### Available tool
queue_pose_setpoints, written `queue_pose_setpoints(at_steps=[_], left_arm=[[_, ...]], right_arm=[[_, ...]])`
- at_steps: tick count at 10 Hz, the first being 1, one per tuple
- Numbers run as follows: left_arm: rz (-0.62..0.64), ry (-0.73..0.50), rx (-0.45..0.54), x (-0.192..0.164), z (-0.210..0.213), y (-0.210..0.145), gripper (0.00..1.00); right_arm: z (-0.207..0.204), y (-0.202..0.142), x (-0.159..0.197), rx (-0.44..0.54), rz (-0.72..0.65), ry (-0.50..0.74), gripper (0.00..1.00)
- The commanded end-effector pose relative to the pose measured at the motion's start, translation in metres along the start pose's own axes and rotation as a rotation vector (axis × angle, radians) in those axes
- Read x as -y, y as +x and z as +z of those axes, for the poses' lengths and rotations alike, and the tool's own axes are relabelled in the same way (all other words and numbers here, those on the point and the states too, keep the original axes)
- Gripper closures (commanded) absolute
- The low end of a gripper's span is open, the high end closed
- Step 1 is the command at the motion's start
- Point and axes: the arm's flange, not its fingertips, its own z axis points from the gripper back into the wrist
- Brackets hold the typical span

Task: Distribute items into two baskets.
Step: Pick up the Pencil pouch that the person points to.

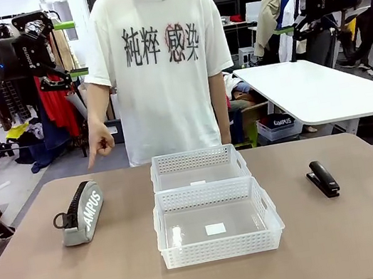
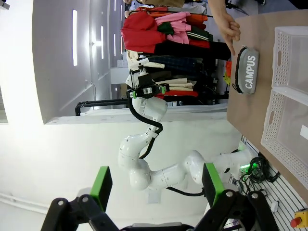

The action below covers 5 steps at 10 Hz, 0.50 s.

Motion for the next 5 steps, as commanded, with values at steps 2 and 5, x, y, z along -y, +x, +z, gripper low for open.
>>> queue_pose_setpoints(at_steps=[2,5], left_arm=[[0.001,0.004,-0.002,-0.0008,0.0008,-0.0006,0.00],[0.001,0.004,-0.002,-0.0008,0.0008,-0.0006,0.00]], right_arm=[[-0.0002,-0.0010,-0.0017,0.000,0.003,0.001,0.00],[-0.0002,-0.0010,-0.0017,0.000,0.003,0.001,0.00]])
